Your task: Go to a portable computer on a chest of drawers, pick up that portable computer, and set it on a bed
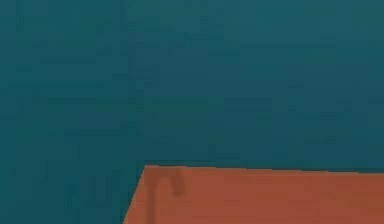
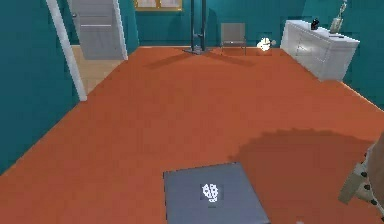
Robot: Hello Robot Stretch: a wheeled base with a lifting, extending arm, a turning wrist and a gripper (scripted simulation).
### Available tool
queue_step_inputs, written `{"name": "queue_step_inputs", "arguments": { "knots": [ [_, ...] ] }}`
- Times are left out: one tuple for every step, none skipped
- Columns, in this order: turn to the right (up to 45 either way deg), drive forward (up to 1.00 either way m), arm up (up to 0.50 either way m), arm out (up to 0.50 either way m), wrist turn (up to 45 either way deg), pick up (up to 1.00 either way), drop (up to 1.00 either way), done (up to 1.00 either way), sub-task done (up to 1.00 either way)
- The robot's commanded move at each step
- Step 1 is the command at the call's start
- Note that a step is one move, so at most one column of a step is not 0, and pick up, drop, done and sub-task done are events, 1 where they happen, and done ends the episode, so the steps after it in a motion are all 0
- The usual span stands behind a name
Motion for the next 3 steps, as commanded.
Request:
{"name": "queue_step_inputs", "arguments": {
  "knots": [
    [-45.0, 0.0, 0.0, 0.0, 0.0, 0.0, 0.0, 0.0, 0.0],
    [-45.0, 0.0, 0.0, 0.0, 0.0, 0.0, 0.0, 0.0, 0.0],
    [-42.0, 0.0, 0.0, 0.0, 0.0, 0.0, 0.0, 0.0, 0.0]
  ]
}}
